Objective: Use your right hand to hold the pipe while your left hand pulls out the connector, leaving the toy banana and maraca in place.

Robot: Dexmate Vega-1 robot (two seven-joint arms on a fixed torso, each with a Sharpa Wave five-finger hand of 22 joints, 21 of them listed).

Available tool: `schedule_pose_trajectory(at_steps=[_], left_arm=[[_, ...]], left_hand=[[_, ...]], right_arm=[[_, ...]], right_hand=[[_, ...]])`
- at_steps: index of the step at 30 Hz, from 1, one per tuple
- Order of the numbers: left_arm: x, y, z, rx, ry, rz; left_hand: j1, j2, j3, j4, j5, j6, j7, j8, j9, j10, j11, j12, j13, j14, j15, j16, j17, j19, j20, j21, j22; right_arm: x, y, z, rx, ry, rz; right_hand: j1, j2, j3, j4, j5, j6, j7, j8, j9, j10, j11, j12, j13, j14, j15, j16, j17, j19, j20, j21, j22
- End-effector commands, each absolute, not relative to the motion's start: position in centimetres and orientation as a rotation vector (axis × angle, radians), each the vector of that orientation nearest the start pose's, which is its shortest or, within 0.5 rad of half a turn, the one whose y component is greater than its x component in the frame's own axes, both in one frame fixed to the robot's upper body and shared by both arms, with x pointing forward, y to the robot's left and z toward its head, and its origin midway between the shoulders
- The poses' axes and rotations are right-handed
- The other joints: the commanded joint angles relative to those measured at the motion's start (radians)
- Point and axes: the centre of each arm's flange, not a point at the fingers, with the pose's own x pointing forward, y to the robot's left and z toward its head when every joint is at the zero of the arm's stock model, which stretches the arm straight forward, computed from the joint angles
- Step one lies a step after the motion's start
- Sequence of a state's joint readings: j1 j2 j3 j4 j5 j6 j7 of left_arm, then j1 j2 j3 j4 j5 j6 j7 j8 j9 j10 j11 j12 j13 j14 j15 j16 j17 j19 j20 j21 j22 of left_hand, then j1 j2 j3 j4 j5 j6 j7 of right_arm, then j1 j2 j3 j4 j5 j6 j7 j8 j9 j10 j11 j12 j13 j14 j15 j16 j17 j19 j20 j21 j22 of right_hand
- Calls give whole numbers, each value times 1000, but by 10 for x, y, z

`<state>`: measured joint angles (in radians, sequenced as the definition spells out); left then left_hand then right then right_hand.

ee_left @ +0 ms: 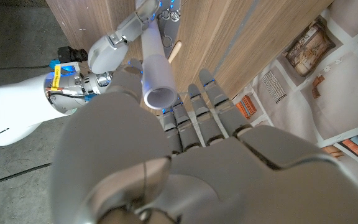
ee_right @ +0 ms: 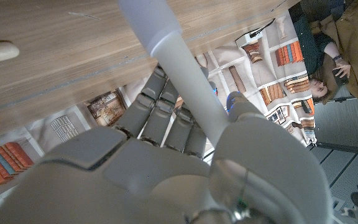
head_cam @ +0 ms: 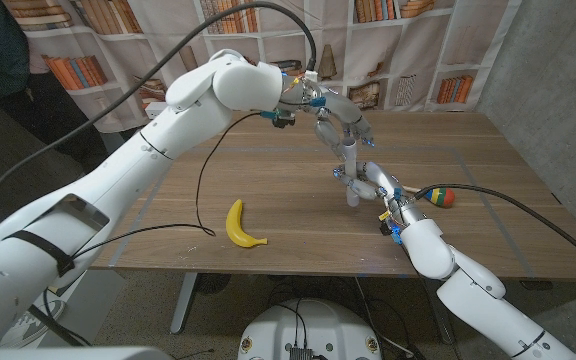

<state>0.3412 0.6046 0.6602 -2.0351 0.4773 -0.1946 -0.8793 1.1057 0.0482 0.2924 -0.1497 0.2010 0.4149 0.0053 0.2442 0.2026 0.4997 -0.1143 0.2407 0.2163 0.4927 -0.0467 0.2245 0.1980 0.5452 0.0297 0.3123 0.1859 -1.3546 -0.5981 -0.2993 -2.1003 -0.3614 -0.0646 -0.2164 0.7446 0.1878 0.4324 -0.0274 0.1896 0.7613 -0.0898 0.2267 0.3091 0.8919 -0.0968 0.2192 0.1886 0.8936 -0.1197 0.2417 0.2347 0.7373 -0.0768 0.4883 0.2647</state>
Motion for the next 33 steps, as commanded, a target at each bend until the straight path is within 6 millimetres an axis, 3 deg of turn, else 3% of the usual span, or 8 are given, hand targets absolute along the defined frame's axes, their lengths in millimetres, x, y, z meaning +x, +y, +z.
schedule_pose_trajectory(at_steps=[1,8,11,19,21,24,29,33], left_arm=[[439,23,162,1939,-1028,-685],[443,20,159,1948,-1008,-701],[444,18,157,1945,-1001,-715],[441,16,157,1936,-1015,-697],[440,16,158,1935,-1016,-689],[439,15,159,1923,-1018,-682],[439,15,161,1877,-1028,-669],[440,16,163,1837,-1034,-666]], left_hand=[[16,7,14,1,-2,19,0,7,2,21,-5,6,5,19,-56,8,4,16,-6,6,4],[28,15,18,3,-4,42,-6,13,2,43,-8,10,5,49,-57,16,6,33,-10,12,4],[43,22,25,3,-6,84,-8,24,3,79,-14,18,8,90,-69,26,8,67,-39,25,5],[76,44,41,4,-9,191,-17,53,4,170,-26,41,18,190,-88,52,20,130,-73,54,6],[95,58,52,2,-10,237,-25,66,5,198,3,48,24,226,-104,63,27,152,-83,66,8],[115,75,65,2,-12,306,-39,87,4,256,-8,66,31,285,-116,83,36,174,-94,83,11],[138,85,87,7,-21,468,-33,128,1,399,-24,100,42,428,-155,107,30,280,-126,157,17],[149,71,96,3,-22,529,-26,136,-1,463,-23,95,28,512,-167,96,-1,357,-136,205,8]], right_arm=[[483,-187,-75,-818,-730,49],[483,-189,-75,-813,-731,44],[483,-191,-75,-812,-733,42],[483,-194,-76,-817,-724,35],[482,-195,-77,-817,-721,32],[482,-197,-78,-815,-715,28],[481,-199,-79,-816,-708,26],[481,-200,-81,-817,-700,22]], right_hand=[[2,9,155,152,-5,29,-24,7,3,11,-2,2,3,14,-105,8,2,8,-135,5,-1],[1,8,155,152,-5,31,-22,7,3,14,0,3,3,13,-104,7,1,8,-135,7,-1],[1,9,155,152,-5,31,-22,6,4,13,0,2,3,15,-104,8,1,8,-135,8,-2],[1,9,155,152,-6,31,-21,5,4,14,-2,2,3,17,-104,8,1,7,-135,10,-2],[1,9,155,152,-6,32,-22,5,5,15,1,2,3,17,-105,8,1,7,-136,10,-3],[1,9,154,152,-6,32,-21,5,6,15,-1,1,3,18,-104,8,1,7,-136,12,-3],[1,9,155,152,-6,32,-23,5,7,15,-2,1,3,19,-105,8,2,6,-136,13,-3],[1,9,155,151,-6,33,-22,5,8,17,-1,1,3,21,-106,9,2,6,-135,15,-4]])
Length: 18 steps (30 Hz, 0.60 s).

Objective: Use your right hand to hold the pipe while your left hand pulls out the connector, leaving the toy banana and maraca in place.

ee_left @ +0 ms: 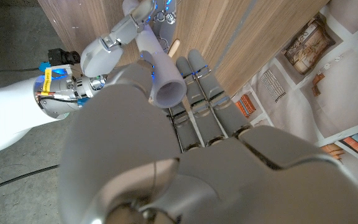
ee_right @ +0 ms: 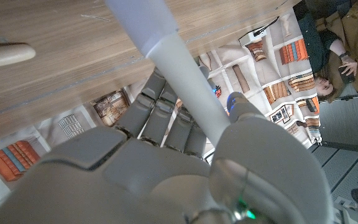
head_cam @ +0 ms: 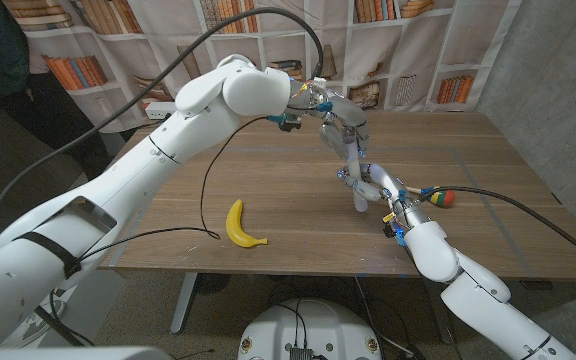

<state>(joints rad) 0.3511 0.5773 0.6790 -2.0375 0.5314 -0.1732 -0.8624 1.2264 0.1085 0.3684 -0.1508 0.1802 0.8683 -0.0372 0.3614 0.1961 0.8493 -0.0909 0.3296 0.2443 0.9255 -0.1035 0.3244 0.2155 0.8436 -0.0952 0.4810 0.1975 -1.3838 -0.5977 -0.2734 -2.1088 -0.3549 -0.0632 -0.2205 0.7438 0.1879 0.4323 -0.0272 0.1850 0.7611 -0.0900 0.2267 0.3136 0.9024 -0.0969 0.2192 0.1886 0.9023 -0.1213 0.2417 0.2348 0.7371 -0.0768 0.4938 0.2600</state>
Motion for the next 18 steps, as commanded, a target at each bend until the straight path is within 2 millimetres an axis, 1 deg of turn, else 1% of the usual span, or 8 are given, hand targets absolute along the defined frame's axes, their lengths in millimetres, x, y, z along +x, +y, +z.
schedule_pose_trajectory(at_steps=[1,5,6,9,10,12,15,18], left_arm=[[440,16,164,1829,-1035,-667],[439,16,165,1806,-1039,-670],[440,16,165,1801,-1037,-671],[440,16,164,1798,-1033,-669],[441,15,164,1796,-1031,-666],[441,16,164,1791,-1032,-657],[441,16,166,1785,-1030,-649],[441,16,167,1789,-1023,-648]], left_hand=[[30,8,21,4,-1,83,19,20,5,121,-46,7,2,90,-109,-5,-22,68,-13,41,-5],[43,4,28,0,1,104,29,20,4,138,-40,9,11,121,-113,-13,-29,96,-19,56,-10],[46,5,30,-1,1,106,29,19,4,139,-37,9,14,129,-114,-13,-30,102,-19,59,-11],[54,5,34,-1,2,127,31,23,5,143,-33,11,27,151,-115,-16,-31,117,-23,68,-13],[58,4,36,-1,2,137,37,24,5,143,-29,13,35,158,-113,-17,-29,123,-25,71,-15],[59,2,37,-1,2,143,36,24,5,147,-32,15,44,164,-110,-18,-25,128,-26,73,-16],[62,0,38,1,2,150,34,24,5,150,-30,20,59,177,-106,-16,-20,133,-28,76,-18],[63,-1,39,2,2,154,33,24,5,157,-35,25,70,180,-110,-17,-16,137,-28,77,-19]], right_arm=[[481,-201,-81,-816,-700,21],[480,-203,-82,-817,-697,14],[480,-203,-82,-819,-698,12],[479,-204,-81,-818,-699,9],[479,-204,-81,-818,-700,11],[479,-205,-81,-817,-700,10],[479,-205,-81,-816,-702,9],[478,-206,-81,-812,-699,8]], right_hand=[[2,9,155,151,-1,33,-23,5,4,6,-2,1,3,13,-104,9,2,6,-135,10,1],[3,10,155,150,-1,41,-26,8,7,20,0,6,3,21,-105,13,3,11,-135,15,0],[3,10,155,150,-1,42,-27,8,8,21,-3,6,3,24,-105,14,4,12,-135,16,0],[4,10,156,149,-1,45,-27,9,9,24,-1,6,3,27,-106,15,3,13,-135,18,0],[5,10,156,149,-1,46,-27,10,10,26,-2,7,3,28,-106,15,3,13,-135,18,0],[6,10,157,147,-1,47,-26,10,12,27,-10,7,3,30,-105,16,3,15,-135,21,0],[8,9,158,146,-1,47,-26,10,13,29,-1,7,3,30,-106,15,3,15,-135,22,-1],[8,9,158,146,-1,48,-25,10,14,28,-4,6,3,32,-105,15,2,15,-135,23,-1]])
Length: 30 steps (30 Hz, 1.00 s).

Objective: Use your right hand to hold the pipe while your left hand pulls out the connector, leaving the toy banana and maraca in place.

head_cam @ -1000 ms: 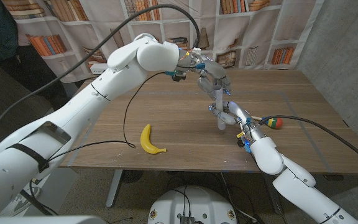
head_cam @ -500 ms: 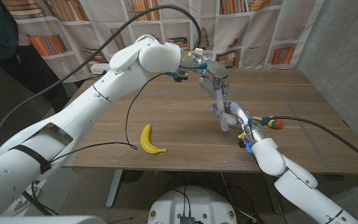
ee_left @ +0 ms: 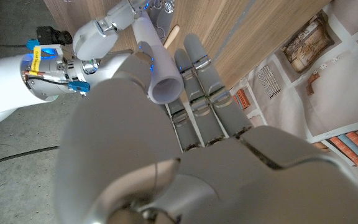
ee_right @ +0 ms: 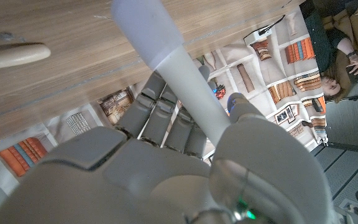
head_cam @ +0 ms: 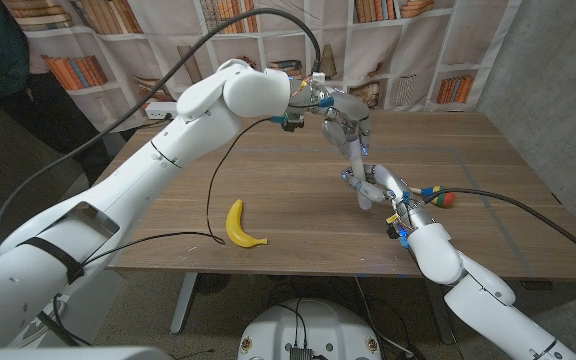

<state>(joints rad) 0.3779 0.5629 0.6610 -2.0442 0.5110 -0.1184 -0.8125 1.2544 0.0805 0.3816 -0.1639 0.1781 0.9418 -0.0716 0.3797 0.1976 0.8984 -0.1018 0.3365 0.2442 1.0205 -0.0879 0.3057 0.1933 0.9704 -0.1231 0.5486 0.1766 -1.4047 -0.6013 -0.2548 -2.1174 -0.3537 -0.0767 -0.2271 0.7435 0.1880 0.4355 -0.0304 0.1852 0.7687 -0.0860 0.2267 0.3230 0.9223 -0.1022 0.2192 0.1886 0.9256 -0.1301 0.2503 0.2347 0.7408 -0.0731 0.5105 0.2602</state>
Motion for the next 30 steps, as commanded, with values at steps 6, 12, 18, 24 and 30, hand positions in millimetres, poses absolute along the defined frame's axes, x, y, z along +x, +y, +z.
schedule_pose_trajectory(at_steps=[6,12,18,24,30], left_arm=[[440,15,171,1798,-1008,-649],[440,15,173,1796,-1001,-651],[438,15,176,1801,-1003,-635],[433,16,179,1796,-1007,-617],[432,17,182,1799,-1005,-599]], left_hand=[[36,26,27,18,5,82,65,3,4,116,-22,25,88,91,-123,1,11,14,1,12,0],[36,26,27,20,4,80,64,1,5,116,-22,28,101,92,-124,0,15,17,-1,13,0],[35,26,28,23,4,77,61,-3,6,112,-25,29,118,89,-124,-4,18,19,-2,14,-1],[35,26,29,24,4,73,59,-5,7,108,-27,28,128,86,-126,-7,21,13,-3,11,-2],[34,27,30,27,3,74,56,-6,9,107,-31,29,142,83,-122,-11,24,8,0,9,-2]], right_arm=[[479,-206,-84,-804,-693,6],[479,-205,-86,-809,-702,-7],[478,-205,-86,-820,-710,-16],[477,-205,-86,-831,-727,-32],[476,-206,-86,-839,-731,-39]], right_hand=[[8,9,154,149,-1,39,-29,10,8,17,3,8,3,15,-95,9,3,13,-139,10,-2],[22,15,158,145,1,72,-9,33,55,107,-17,36,9,102,-99,45,9,53,-139,49,0],[27,16,160,147,0,81,2,43,86,143,-21,49,14,130,-98,56,10,64,-139,65,2],[18,15,158,162,-2,108,5,70,177,226,-46,112,68,204,-97,107,49,90,-137,113,11],[-4,11,162,167,-3,121,-2,125,271,267,-61,151,132,229,-96,140,93,97,-137,152,20]])
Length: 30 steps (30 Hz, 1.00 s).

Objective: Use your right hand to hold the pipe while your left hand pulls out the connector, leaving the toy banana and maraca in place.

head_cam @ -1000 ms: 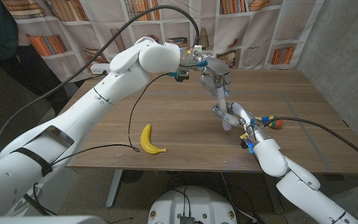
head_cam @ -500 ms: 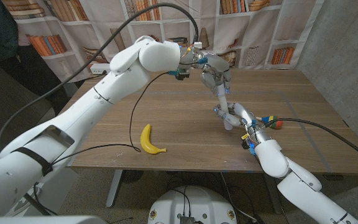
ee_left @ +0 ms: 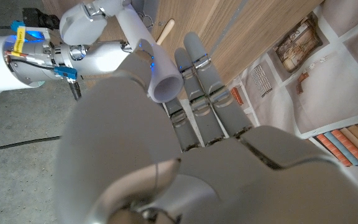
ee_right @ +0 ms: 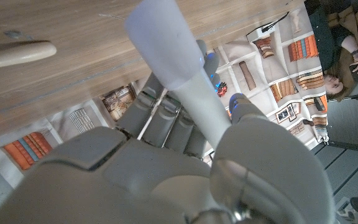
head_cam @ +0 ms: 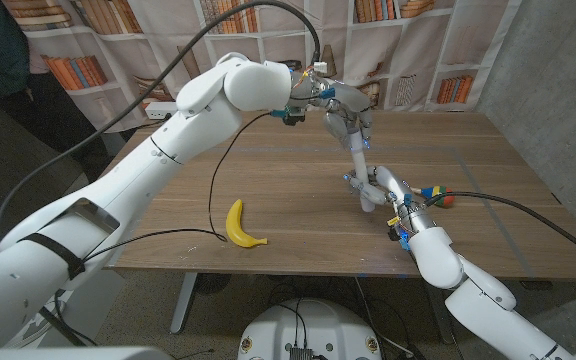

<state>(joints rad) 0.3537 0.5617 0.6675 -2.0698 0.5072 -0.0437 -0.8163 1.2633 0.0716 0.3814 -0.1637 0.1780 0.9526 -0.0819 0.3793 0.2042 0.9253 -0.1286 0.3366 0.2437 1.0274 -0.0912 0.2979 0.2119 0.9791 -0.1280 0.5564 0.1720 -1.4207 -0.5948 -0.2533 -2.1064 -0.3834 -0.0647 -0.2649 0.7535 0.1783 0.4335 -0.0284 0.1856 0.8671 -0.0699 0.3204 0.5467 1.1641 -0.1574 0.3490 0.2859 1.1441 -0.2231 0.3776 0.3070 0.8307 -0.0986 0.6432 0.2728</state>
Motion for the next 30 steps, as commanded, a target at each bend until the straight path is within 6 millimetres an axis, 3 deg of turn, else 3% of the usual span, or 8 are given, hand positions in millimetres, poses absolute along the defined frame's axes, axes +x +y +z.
schedule_pose_trajectory(at_steps=[1,7,9,12,15,23,27,30], left_arm=[[431,18,183,1797,-1007,-596],[427,22,189,1784,-1020,-570],[426,23,191,1781,-1019,-561],[424,25,193,1777,-1019,-549],[423,26,195,1773,-1022,-537],[418,30,200,1769,-1027,-508],[416,31,201,1778,-1019,-498],[416,31,201,1779,-1014,-495]], left_hand=[[25,36,31,27,3,62,67,-6,2,81,-5,29,144,76,-119,-3,6,-1,5,1,3],[24,37,32,29,3,59,68,-8,3,79,-6,29,154,75,-120,-5,8,-2,5,0,2],[24,37,33,29,2,59,67,-9,4,80,-5,29,159,74,-120,-6,9,-3,5,0,3],[24,37,34,29,2,56,64,-10,5,78,-6,28,164,73,-121,-7,10,-5,7,-1,3],[25,37,35,30,2,55,63,-10,7,76,-8,28,169,73,-122,-8,11,-7,8,-2,3],[24,38,36,31,2,53,66,-10,9,75,-8,27,179,72,-121,-10,14,-9,8,-2,3],[24,38,37,32,1,53,67,-10,10,75,-10,26,184,73,-121,-10,15,-8,7,-2,3],[24,38,38,32,1,53,66,-10,11,75,-5,25,189,71,-120,-12,16,-10,8,-3,3]], right_arm=[[476,-206,-86,-839,-733,-40],[474,-206,-87,-846,-741,-50],[474,-206,-88,-848,-746,-57],[473,-207,-89,-841,-756,-59],[473,-207,-89,-840,-758,-65],[472,-208,-91,-834,-767,-70],[471,-209,-92,-828,-776,-76],[471,-209,-94,-820,-781,-78]], right_hand=[[-16,20,165,165,-3,23,-18,35,53,27,-7,23,38,10,-3,13,22,7,-112,21,7],[-22,20,167,166,-4,19,-18,47,73,31,-7,29,54,7,-2,14,28,3,-112,28,8],[-31,20,171,164,-4,20,-17,72,107,73,-2,58,90,22,-3,27,44,7,-112,45,11],[-74,14,163,177,-4,42,-45,133,175,115,3,106,169,59,-2,57,77,22,-110,78,18],[-104,13,167,171,-1,48,-51,188,238,143,12,151,250,76,-3,78,109,24,-109,102,21],[-120,14,174,168,-1,45,-47,208,256,151,8,179,307,84,-3,91,133,25,-109,117,22],[-138,9,181,160,-2,54,-50,252,295,182,-1,239,407,124,-2,131,182,34,-109,143,23],[-167,4,182,156,-1,62,-57,289,315,195,-7,311,538,164,-2,181,249,43,-110,170,21]])
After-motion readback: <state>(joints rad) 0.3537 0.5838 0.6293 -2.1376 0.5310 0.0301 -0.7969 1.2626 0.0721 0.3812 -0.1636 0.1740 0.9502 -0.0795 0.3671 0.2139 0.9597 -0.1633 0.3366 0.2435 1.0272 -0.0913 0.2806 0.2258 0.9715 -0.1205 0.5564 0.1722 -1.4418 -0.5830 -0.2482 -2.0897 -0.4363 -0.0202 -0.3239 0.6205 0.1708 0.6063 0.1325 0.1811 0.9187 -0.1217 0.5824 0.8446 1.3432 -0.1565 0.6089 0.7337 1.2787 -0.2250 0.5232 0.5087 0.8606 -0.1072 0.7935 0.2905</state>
